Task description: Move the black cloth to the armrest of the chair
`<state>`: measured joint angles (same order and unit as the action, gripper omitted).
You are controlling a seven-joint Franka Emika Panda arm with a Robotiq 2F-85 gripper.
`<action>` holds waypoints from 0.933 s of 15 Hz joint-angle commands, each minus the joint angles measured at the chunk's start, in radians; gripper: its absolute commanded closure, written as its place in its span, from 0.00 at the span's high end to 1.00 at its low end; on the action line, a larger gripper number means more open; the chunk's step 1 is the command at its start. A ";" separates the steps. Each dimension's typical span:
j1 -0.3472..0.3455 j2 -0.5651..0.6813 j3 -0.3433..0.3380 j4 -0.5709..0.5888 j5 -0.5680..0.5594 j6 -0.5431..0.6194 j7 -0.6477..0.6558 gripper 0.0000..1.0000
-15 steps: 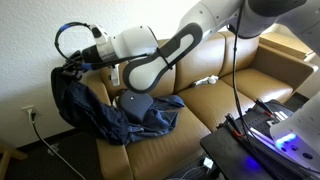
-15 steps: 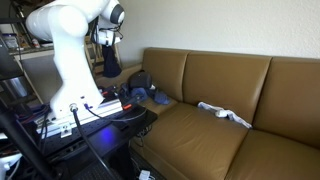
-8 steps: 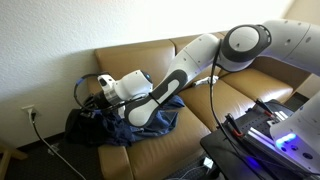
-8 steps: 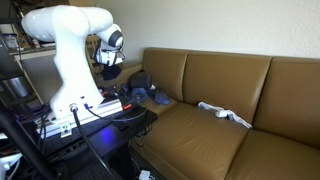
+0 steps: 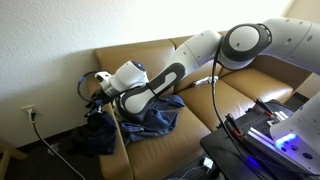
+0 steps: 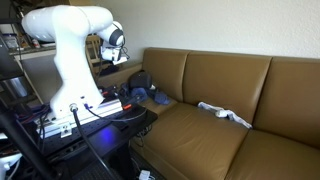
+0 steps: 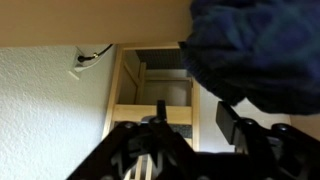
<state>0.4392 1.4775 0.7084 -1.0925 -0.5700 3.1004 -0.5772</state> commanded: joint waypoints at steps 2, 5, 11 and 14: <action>-0.002 -0.120 -0.068 -0.009 0.110 -0.292 -0.008 0.92; -0.010 -0.126 -0.085 0.009 0.111 -0.362 0.072 1.00; -0.012 -0.107 -0.084 0.019 0.098 -0.335 0.144 1.00; -0.012 -0.107 -0.084 0.019 0.098 -0.335 0.147 1.00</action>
<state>0.4275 1.3703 0.6239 -1.0738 -0.4721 2.7658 -0.4303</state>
